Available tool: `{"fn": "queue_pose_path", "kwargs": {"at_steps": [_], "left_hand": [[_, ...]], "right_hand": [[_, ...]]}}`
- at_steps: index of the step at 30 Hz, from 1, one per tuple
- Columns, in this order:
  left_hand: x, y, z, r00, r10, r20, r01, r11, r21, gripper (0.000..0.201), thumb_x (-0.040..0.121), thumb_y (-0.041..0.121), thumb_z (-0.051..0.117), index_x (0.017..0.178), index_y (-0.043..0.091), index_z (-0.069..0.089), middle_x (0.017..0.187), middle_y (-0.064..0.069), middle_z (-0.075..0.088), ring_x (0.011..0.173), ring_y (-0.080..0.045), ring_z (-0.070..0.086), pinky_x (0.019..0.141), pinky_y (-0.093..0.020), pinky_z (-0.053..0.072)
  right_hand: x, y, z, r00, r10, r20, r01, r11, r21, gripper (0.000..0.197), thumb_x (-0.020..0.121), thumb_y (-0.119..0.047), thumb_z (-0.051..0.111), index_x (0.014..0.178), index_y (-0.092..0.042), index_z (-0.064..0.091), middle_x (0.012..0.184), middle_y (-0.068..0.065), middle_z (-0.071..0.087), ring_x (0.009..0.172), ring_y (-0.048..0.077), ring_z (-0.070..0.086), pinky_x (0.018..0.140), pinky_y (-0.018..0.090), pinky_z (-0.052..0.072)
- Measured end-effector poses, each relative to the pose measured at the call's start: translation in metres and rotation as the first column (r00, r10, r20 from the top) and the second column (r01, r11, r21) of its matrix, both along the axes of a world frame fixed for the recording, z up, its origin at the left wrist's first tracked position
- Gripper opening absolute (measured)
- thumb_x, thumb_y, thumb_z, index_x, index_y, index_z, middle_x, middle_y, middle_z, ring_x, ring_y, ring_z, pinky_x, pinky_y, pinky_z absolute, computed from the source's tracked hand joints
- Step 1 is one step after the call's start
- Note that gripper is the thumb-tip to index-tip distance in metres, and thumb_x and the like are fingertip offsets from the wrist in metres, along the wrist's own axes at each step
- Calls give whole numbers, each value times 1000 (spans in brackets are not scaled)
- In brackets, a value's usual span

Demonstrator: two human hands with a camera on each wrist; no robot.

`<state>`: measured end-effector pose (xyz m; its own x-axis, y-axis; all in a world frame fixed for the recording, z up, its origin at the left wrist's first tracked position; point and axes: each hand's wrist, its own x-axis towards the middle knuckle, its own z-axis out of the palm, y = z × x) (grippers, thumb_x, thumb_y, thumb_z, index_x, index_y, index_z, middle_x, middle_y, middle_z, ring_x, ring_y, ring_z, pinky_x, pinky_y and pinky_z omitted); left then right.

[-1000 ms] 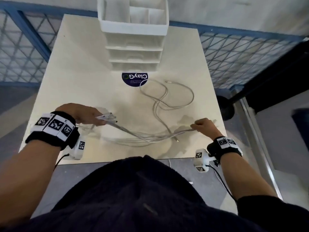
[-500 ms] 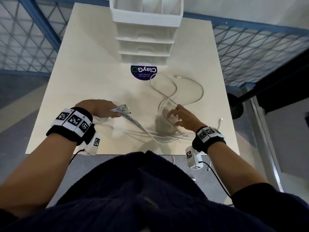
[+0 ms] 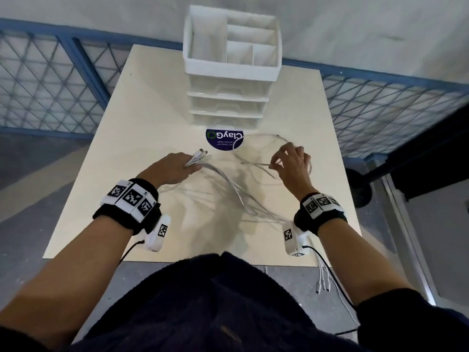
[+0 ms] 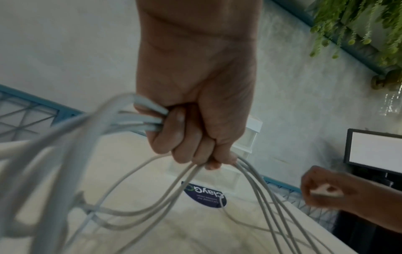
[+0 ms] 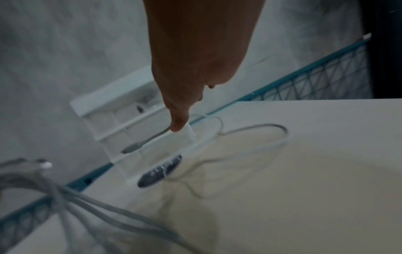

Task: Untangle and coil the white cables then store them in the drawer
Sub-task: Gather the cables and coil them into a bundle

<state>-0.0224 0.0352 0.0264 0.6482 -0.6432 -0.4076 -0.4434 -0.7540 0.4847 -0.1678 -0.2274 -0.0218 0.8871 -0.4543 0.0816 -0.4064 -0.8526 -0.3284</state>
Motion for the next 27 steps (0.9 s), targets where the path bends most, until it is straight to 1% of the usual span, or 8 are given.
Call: {"fn": "queue_pose_path", "kwargs": {"at_steps": [3,5,7,10,13,18,24,27], "left_hand": [[9,-13,-1,997,79,19,-76,989,-124,32,94,35,50,100,5,61,97,-15,64,86,-27,55,72,-29,34],[13,-19,2,989,141,-35,-146,945,-293,28,91,35,55,105,11,61,93,-8,64,81,-21,56,69,-29,36],[16,-25,6,969,191,-157,-244,840,-484,23,90,35,57,103,18,63,76,-1,57,62,-8,49,62,-27,36],[15,-34,12,895,189,-403,-420,659,-624,33,96,38,43,101,11,61,57,7,34,44,-2,30,49,-20,30],[16,-44,15,802,120,-584,-548,536,-642,39,99,36,33,102,6,57,50,15,28,45,-3,25,47,-16,26],[17,-53,19,756,60,-652,-592,490,-640,39,101,33,30,89,12,60,45,14,35,44,-3,33,52,-16,32],[18,-56,30,672,-7,-741,-678,398,-618,40,101,30,30,88,10,62,71,3,39,50,-3,36,52,-15,35],[15,-59,30,671,-20,-741,-665,427,-613,38,101,32,30,90,11,61,75,-1,46,61,-8,38,53,-15,35]], "right_hand": [[31,7,30,991,-26,131,8,991,134,11,84,-25,63,87,-14,63,95,2,63,96,23,51,83,35,23],[47,17,44,984,-33,176,-24,950,310,9,85,-23,63,87,-15,61,86,-5,63,82,14,56,80,33,25],[60,31,52,978,-39,207,-63,884,463,6,85,-20,64,84,-17,59,75,-12,60,70,8,55,81,36,36],[70,58,57,972,-19,235,-137,765,629,8,86,-14,62,82,-16,56,68,-11,57,66,11,53,72,29,43],[76,81,58,960,-12,280,-203,661,722,11,88,-10,61,80,-13,54,67,-7,56,62,7,52,65,19,39],[85,96,57,954,-32,297,-234,540,809,5,89,-5,59,87,-4,54,71,0,57,53,-6,53,57,7,40],[88,92,55,922,-138,361,-256,479,839,14,89,-8,59,78,-16,54,74,-2,60,64,4,56,65,15,46],[91,91,57,916,-151,372,-263,474,840,11,90,-11,58,80,-14,53,79,8,63,72,17,57,63,14,46]]}}
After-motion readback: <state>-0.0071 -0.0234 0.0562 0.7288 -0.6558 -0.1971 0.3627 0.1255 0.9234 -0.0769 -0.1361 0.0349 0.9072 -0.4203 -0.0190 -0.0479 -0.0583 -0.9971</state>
